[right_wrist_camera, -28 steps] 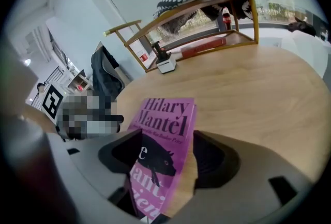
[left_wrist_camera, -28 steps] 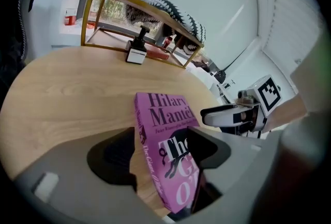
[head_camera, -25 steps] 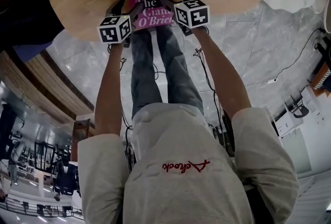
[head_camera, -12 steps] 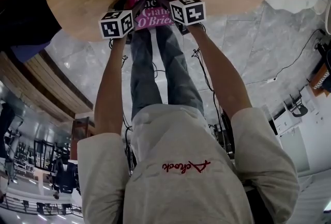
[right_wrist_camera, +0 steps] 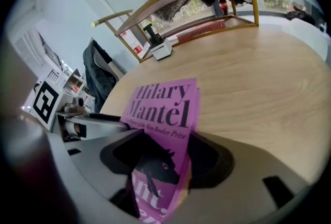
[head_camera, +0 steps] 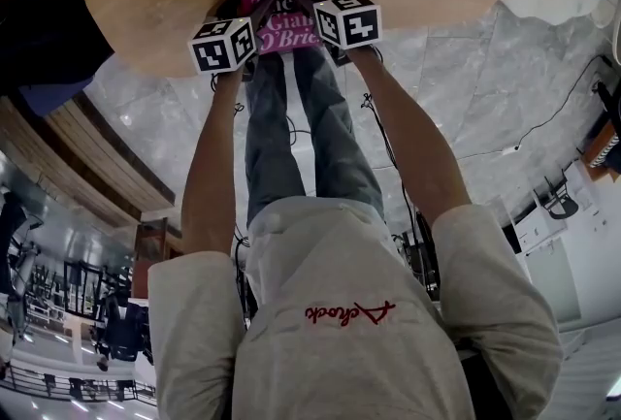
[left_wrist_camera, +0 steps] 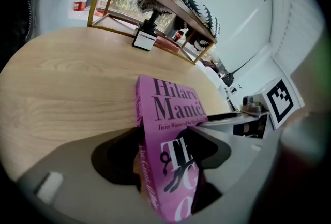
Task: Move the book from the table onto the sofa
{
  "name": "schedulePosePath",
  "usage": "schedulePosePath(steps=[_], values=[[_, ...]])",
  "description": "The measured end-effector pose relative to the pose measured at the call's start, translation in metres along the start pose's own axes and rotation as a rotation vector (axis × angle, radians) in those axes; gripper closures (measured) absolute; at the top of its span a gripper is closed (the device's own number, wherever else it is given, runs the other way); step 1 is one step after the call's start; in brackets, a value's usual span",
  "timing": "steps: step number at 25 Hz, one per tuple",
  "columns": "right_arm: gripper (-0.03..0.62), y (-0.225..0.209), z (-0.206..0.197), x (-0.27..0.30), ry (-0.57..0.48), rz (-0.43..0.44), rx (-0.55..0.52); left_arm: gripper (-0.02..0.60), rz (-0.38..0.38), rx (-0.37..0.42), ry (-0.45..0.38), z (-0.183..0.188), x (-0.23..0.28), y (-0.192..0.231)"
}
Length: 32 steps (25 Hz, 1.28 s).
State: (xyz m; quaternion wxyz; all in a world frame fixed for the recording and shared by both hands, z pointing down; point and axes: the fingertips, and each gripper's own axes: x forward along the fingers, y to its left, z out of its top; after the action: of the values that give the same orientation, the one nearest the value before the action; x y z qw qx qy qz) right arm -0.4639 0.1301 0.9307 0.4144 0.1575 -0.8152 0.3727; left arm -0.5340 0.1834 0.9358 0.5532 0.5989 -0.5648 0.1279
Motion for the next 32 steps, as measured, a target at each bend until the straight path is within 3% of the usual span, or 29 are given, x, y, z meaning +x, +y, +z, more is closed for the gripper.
schedulePosePath(steps=[5, 14, 32], values=[[0.326, -0.001, 0.0, -0.003, -0.004, -0.01, 0.016, 0.299, 0.026, 0.006, 0.002, -0.001, -0.001, 0.0], [0.329, 0.008, 0.017, -0.02, -0.068, -0.039, -0.02, 0.313, 0.052, 0.006, -0.085, 0.016, -0.017, -0.009], [0.336, 0.069, 0.134, -0.107, -0.349, -0.069, -0.156, 0.313, 0.084, 0.152, -0.385, 0.132, -0.116, -0.053]])
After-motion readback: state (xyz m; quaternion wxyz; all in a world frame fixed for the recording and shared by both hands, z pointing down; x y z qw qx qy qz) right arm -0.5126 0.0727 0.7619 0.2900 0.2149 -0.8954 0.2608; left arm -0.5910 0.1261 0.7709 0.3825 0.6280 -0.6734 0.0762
